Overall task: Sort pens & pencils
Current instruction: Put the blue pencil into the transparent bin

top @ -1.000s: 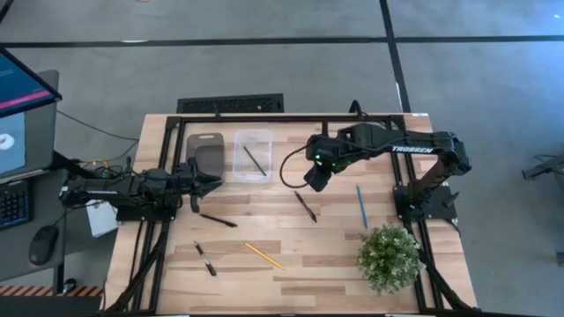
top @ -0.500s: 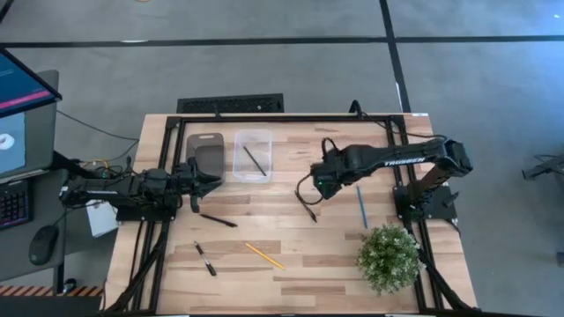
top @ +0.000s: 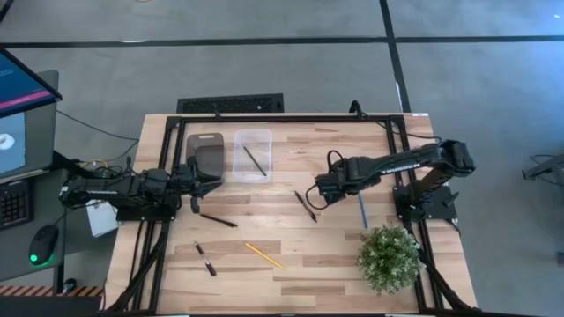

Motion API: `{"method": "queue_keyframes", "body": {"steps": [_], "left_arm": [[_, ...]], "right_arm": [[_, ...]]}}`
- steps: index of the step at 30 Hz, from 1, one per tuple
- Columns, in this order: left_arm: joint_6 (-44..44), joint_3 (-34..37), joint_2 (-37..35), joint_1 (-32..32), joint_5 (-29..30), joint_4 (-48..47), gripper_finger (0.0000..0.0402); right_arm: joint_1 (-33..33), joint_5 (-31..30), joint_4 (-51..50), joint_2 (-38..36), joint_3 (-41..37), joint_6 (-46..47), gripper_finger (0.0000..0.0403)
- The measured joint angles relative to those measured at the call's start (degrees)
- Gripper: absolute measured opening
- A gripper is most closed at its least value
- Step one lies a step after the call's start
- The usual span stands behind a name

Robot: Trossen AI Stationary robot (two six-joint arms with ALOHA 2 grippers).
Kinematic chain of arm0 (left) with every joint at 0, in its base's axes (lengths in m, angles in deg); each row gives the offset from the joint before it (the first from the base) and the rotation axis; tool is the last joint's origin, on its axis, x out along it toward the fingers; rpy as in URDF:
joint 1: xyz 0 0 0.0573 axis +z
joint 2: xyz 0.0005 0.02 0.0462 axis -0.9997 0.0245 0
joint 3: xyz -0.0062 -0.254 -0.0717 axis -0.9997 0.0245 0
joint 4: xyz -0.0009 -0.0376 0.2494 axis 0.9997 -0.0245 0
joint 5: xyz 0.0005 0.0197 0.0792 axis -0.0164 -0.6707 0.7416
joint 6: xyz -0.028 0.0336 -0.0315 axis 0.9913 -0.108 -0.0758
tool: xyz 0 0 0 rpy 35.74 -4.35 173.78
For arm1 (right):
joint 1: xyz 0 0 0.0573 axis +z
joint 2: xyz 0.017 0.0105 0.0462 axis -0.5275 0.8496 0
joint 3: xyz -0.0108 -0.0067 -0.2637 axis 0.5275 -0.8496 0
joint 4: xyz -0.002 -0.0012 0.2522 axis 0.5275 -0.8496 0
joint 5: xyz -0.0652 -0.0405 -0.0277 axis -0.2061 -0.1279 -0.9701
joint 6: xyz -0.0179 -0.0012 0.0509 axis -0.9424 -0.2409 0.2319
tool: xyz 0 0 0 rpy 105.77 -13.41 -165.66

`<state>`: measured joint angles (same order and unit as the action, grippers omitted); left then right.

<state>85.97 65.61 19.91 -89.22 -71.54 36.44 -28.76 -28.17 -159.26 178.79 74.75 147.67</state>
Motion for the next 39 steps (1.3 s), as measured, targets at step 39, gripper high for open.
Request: {"method": "queue_keyframes", "body": {"steps": [39], "left_arm": [[-1.85,-0.02,-0.02,0.00,-0.18,-0.04,0.0082]], "right_arm": [[14.95,6.65,23.87,-19.03,-28.58,30.87,0.0234]]}}
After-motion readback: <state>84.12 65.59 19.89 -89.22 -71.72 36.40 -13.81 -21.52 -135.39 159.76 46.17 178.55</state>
